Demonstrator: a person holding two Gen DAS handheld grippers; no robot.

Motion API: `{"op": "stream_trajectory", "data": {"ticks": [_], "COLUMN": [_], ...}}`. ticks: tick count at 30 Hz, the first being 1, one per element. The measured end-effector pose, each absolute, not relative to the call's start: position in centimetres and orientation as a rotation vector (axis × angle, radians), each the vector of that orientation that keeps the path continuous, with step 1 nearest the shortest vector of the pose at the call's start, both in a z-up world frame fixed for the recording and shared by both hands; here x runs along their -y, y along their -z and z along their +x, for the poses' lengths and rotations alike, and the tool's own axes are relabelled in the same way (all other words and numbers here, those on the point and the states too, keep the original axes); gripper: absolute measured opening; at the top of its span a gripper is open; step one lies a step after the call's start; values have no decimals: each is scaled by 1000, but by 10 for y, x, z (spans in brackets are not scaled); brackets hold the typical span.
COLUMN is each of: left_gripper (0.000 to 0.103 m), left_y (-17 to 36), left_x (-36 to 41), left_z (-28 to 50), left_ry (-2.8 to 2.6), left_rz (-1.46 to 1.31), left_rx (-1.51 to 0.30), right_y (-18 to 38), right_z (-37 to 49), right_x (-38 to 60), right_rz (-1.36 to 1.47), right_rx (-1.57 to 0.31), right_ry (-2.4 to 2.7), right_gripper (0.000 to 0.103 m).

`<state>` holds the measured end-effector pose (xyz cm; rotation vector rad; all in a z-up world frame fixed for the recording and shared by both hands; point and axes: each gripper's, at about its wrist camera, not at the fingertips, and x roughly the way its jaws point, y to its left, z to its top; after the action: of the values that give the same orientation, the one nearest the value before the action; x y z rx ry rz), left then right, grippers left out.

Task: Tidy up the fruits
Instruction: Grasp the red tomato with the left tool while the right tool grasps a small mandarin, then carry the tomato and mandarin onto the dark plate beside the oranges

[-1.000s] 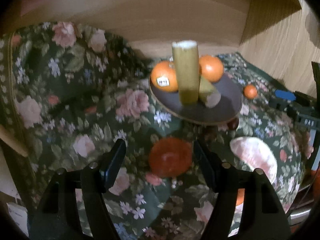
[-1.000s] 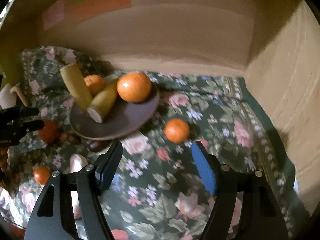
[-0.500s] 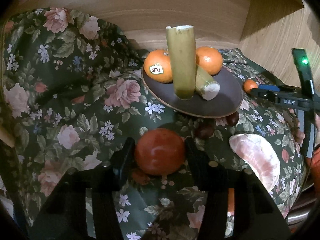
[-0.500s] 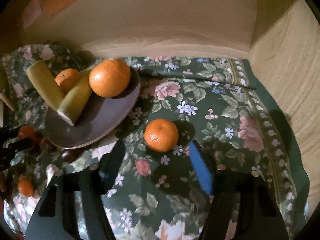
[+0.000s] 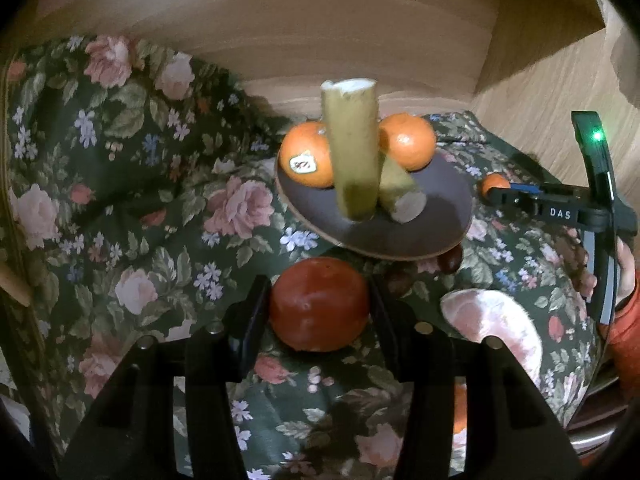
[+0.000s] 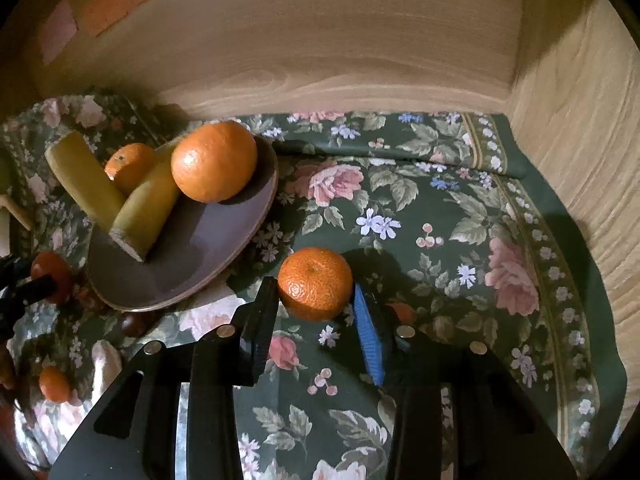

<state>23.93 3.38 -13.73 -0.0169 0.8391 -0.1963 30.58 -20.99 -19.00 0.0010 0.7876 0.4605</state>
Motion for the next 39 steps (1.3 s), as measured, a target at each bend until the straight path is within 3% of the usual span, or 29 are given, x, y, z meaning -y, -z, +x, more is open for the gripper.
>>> {"op": "stream_trajectory", "data": {"ticks": [18, 39], "left_gripper": [49, 51], "left_y": [102, 142], "left_x": [36, 109], "left_z": [272, 350], "left_ry": [296, 325], "left_rz": [16, 128], "left_rx": [-764, -912], "right_y": [131, 151], "right_z": [252, 281], "right_x": [210, 221], "right_rz": [-19, -4], "right_rx": [-561, -598], "right_ry": [-508, -502], "right_gripper": [35, 35]}}
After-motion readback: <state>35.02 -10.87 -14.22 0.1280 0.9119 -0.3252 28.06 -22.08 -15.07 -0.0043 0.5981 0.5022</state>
